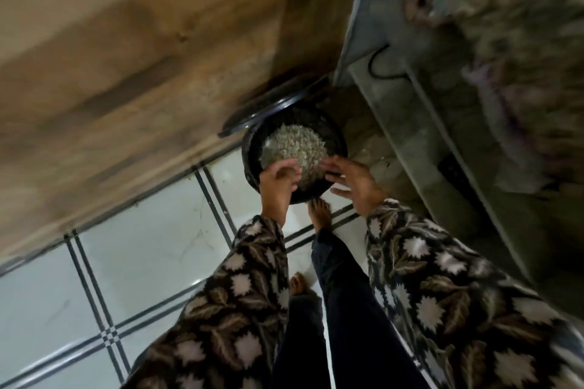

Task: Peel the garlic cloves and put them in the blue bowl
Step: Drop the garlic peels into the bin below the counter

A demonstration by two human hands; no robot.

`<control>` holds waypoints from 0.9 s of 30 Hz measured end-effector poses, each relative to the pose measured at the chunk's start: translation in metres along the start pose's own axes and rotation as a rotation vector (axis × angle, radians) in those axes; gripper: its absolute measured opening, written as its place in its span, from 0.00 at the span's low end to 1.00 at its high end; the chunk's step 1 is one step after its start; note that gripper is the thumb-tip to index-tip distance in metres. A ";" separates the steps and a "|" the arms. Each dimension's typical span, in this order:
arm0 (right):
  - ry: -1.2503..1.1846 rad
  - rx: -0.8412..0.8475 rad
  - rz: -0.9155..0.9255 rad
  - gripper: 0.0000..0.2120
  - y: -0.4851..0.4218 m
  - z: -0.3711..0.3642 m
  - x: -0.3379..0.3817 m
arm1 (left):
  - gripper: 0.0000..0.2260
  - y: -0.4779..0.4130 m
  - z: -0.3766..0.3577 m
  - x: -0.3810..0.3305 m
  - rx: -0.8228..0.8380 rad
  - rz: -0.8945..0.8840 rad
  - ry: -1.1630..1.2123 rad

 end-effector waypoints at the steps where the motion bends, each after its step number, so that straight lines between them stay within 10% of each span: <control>1: -0.001 0.004 0.018 0.16 0.024 0.005 0.003 | 0.08 0.022 -0.001 -0.014 0.002 -0.021 0.020; 14: -0.341 -0.345 0.693 0.07 0.372 0.171 0.000 | 0.06 0.318 -0.138 -0.134 0.434 -0.428 -0.119; 22: -0.756 -0.796 0.710 0.05 0.487 0.394 -0.126 | 0.08 0.486 -0.352 -0.044 0.915 -0.512 -0.564; 27: -0.848 -0.893 0.614 0.08 0.518 0.497 -0.220 | 0.14 0.556 -0.441 -0.002 0.839 -0.940 -0.862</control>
Point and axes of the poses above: each hand's wrist, its own y-axis away from the middle knuckle, its own z-axis out of the back of the hand, x = y × z, the point moved 9 cm from there along -y, towards the middle knuckle, and after that the axes turned 1 degree about -z, right-handed, at the moved point
